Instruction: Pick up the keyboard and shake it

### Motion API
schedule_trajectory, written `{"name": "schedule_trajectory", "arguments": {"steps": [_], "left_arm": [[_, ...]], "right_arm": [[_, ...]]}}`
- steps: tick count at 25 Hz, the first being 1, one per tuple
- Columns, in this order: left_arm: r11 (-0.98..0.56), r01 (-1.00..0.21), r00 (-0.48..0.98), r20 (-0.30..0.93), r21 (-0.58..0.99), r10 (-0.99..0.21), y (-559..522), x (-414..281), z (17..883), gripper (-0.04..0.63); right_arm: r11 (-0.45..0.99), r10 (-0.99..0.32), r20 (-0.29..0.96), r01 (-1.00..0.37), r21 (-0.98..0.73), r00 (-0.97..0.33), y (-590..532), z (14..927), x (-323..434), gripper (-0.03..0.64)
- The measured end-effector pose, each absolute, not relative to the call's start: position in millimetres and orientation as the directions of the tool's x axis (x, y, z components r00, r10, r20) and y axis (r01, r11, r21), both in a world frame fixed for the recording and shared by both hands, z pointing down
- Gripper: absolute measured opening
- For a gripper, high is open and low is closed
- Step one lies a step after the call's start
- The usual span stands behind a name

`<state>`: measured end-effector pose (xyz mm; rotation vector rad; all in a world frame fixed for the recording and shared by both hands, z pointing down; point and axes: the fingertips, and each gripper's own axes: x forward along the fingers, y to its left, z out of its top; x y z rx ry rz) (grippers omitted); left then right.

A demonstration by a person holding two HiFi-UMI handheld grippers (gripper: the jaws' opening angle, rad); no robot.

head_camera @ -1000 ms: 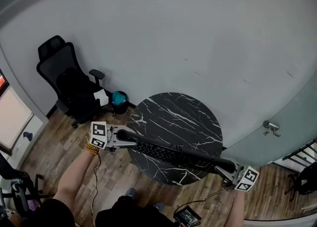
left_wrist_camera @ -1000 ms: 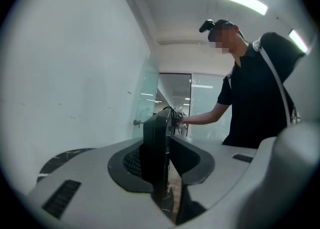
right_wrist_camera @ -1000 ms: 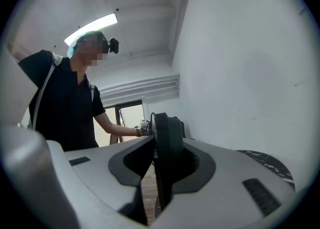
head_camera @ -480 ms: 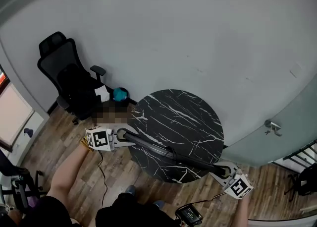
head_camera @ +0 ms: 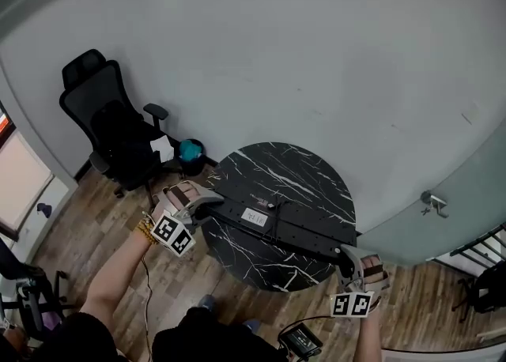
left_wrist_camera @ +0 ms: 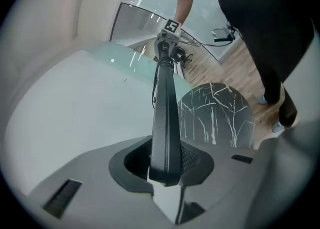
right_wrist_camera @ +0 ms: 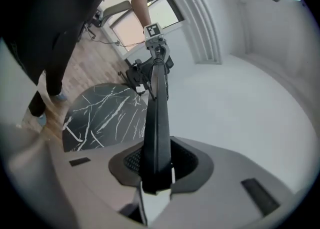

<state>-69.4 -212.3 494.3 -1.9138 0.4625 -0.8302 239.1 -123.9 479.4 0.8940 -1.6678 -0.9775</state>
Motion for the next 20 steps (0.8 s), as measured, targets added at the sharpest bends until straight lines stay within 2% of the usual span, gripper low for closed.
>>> {"name": "schedule_trajectory", "arguments": {"steps": [4, 9, 11, 14, 20], "left_arm": [[-0.529, -0.027, 0.726, 0.347, -0.848, -0.594, -212.2, -66.9, 500.1, 0.098], [-0.711, -0.014, 0.805, 0.413, -0.703, -0.425, -196.7, -65.4, 499.2, 0.107], [-0.803, 0.029, 0.838, 0.452, -0.596, -0.305, -184.7, -65.8, 499.4, 0.107], [-0.911, 0.076, 0.877, 0.461, -0.405, -0.132, -165.9, -67.0, 500.1, 0.104], [-0.990, 0.142, 0.929, 0.345, 0.002, 0.134, -144.4, -68.3, 498.2, 0.098]], "right_arm": [[0.449, -0.875, 0.387, -0.189, 0.873, -0.291, -123.8, 478.6, 240.7, 0.098], [0.642, -0.750, 0.497, -0.297, 0.707, -0.437, -110.1, 480.9, 242.2, 0.104], [0.751, -0.646, 0.544, -0.320, 0.578, -0.535, -99.2, 482.3, 241.8, 0.103], [0.863, -0.503, 0.544, -0.362, 0.352, -0.672, -84.1, 479.1, 239.8, 0.103], [0.938, -0.293, 0.456, -0.344, -0.032, -0.841, -72.3, 494.1, 241.6, 0.101]]}}
